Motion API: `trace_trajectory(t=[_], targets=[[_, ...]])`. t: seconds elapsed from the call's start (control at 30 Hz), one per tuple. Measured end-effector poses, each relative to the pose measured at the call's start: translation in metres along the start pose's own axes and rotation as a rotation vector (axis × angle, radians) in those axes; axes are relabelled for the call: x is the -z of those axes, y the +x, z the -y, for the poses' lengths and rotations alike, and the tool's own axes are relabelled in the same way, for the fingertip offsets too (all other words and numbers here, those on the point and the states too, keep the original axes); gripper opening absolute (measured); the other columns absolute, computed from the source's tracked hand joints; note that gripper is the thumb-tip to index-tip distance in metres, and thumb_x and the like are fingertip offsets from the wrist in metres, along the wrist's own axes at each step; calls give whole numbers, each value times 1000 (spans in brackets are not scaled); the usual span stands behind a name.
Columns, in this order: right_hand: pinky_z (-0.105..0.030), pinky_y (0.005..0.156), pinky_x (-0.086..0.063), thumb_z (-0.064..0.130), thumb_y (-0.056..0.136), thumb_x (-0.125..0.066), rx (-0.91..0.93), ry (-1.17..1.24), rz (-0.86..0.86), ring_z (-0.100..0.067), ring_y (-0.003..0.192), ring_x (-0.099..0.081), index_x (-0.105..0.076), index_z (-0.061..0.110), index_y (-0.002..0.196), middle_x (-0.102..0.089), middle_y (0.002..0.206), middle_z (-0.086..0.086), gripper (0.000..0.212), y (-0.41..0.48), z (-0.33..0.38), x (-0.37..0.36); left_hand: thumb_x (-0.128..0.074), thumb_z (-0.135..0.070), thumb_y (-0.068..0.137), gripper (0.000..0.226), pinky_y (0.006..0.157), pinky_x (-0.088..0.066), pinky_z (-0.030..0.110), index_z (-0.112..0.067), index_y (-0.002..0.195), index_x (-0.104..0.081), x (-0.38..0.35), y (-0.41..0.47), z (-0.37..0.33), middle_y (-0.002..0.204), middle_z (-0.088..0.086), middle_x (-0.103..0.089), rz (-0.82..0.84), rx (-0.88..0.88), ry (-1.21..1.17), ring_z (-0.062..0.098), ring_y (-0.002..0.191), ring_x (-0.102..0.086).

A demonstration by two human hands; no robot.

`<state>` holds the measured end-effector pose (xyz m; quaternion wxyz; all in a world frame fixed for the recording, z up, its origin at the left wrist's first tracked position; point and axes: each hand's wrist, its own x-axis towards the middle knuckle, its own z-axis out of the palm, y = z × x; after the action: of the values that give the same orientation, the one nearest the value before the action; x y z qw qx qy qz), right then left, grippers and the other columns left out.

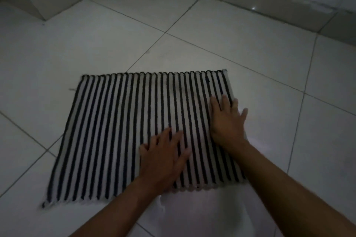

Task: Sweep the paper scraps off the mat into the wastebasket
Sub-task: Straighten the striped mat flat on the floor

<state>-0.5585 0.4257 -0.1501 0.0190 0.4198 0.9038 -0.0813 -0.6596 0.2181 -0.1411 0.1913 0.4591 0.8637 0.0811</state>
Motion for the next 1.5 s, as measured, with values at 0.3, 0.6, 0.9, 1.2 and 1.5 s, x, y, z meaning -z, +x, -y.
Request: trace_trajectory(t=[0.3, 0.6, 0.9, 1.2, 1.5], targets=[[-64, 109, 19, 86, 81, -11, 45, 74, 181, -33, 142, 30, 21, 43, 147, 32, 155, -1, 86, -45, 32, -19, -10, -98, 73, 88, 112, 8, 78, -63, 148, 20, 21, -13, 89, 161, -13, 37, 184, 293, 76, 29, 150, 34], [-61, 115, -6, 71, 88, -31, 408, -66, 359, -39, 147, 5, 2, 37, 151, 9, 162, -4, 79, -9, 137, -10, -10, -108, 55, 110, 117, 3, 73, -60, 147, 27, 65, -50, 212, 160, -2, 41, 239, 729, -174, 40, 153, 23], [-60, 116, -6, 72, 84, -45, 628, -142, 626, -45, 144, 14, 10, 35, 151, 20, 160, -9, 94, -46, 338, -16, -26, -101, 68, 111, 119, -1, 71, -49, 153, 26, 110, -201, 368, 165, 1, 33, 408, 854, -127, 43, 154, 14], [-55, 118, -15, 67, 89, -41, 673, -380, 859, -45, 145, 2, 20, 22, 150, 25, 156, -19, 97, -96, 446, -2, -47, -80, 86, 105, 121, -6, 68, -48, 153, 26, 93, -304, 400, 157, -2, 45, 361, 874, -409, 40, 151, 28], [-58, 117, 3, 98, 54, 7, 749, -368, 917, -38, 144, 23, 31, 26, 146, 36, 153, -13, 119, -47, 461, -19, -33, -63, 101, 83, 119, -13, 70, -46, 152, 30, 101, -253, 420, 155, -2, 49, 289, 1009, -493, 39, 146, 38]])
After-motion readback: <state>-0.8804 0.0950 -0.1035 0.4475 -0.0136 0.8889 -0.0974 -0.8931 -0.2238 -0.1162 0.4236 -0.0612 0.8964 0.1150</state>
